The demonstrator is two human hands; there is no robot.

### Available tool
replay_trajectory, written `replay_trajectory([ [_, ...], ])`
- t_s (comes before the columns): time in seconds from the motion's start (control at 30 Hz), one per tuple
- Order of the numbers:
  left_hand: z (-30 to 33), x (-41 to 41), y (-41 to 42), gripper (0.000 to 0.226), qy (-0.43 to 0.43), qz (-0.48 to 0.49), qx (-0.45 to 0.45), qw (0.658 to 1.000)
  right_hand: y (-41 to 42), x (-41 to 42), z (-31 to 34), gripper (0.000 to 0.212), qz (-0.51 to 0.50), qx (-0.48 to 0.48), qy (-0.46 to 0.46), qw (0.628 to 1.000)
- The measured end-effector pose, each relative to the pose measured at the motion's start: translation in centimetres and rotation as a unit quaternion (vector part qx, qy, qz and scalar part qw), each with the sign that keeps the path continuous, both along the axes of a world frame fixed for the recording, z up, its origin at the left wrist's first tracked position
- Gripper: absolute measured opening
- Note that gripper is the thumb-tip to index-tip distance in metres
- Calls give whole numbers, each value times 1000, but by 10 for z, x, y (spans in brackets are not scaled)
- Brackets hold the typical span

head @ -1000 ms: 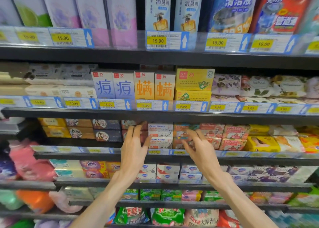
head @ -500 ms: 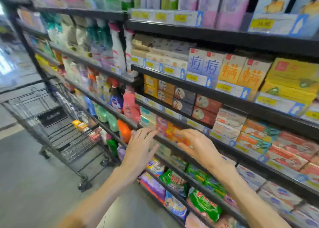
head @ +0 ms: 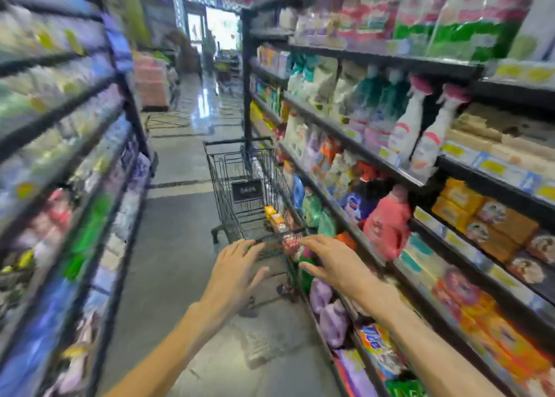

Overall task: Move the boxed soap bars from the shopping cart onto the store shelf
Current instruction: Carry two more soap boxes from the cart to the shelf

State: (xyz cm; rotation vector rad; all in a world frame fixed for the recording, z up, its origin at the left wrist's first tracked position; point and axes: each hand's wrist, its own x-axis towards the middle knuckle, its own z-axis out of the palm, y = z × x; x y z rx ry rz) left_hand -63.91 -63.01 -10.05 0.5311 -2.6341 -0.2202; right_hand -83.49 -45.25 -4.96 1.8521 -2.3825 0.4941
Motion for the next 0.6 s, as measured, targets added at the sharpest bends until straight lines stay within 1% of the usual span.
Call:
replay_trajectory([
  [0.17,7,31,-111,63,4,43,5,999,-136,24,9,53,51,15,19,998],
  [0.3,14,50,-188,55,22,71,-29,997,-233,39,14,54,83,16,24,996],
  [0.43,9,58,-267,58,-7,108,-15,994,-313,43,17,52,115,16,19,993],
  [0.6,-1,48,-356,59,-23,134,0,991,-408,23,7,54,139,31,0,990],
])
